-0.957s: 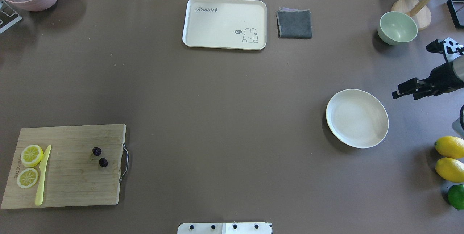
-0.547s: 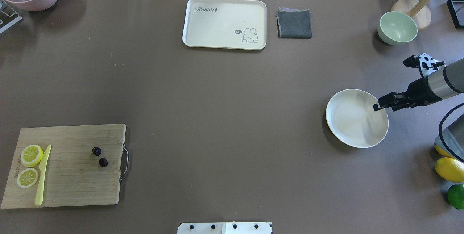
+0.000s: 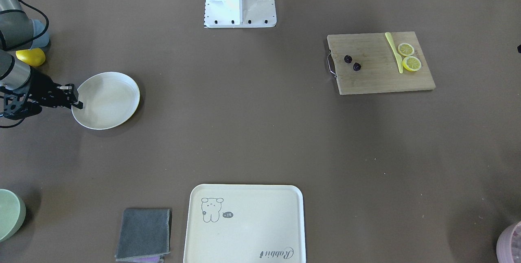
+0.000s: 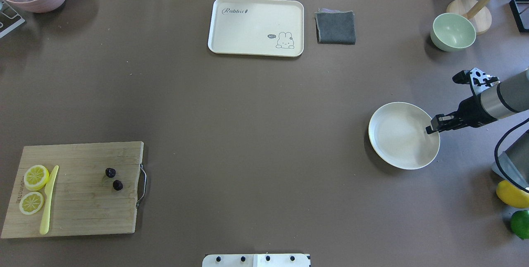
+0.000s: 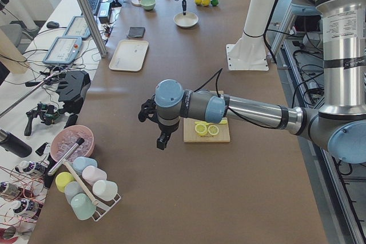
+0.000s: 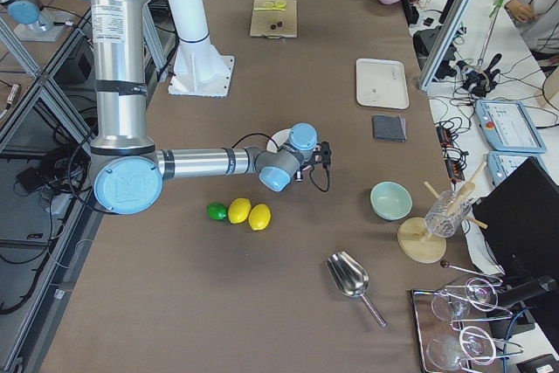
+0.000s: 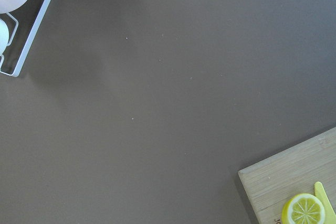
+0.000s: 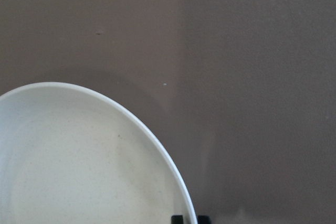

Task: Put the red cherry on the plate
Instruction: 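Drag the white plate centerward with the right gripper while the left arm reaches out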

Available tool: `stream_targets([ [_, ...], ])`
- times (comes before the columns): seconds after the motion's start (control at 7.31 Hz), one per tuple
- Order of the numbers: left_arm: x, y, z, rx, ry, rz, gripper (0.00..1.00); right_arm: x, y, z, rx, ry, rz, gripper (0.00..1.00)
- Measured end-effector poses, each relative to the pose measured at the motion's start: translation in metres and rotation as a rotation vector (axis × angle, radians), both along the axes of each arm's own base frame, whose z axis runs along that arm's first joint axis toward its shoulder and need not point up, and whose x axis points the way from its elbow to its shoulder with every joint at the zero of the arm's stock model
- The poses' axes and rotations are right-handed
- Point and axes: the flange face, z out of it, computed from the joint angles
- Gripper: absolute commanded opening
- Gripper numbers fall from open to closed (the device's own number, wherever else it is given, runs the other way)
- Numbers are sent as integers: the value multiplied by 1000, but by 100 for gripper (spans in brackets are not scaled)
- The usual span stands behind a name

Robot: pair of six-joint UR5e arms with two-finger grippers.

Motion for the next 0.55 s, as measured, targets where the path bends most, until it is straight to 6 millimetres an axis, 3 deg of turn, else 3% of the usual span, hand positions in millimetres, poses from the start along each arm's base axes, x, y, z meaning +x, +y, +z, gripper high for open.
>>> stream_targets([
  [0.27,8,1,-16,-44,11,-42,97,-3,-3,-10,-9,-15,5,0],
  [0.55,45,8,-50,-127,33,-82,98,-34,-21,-57,-68,-69,46,0],
])
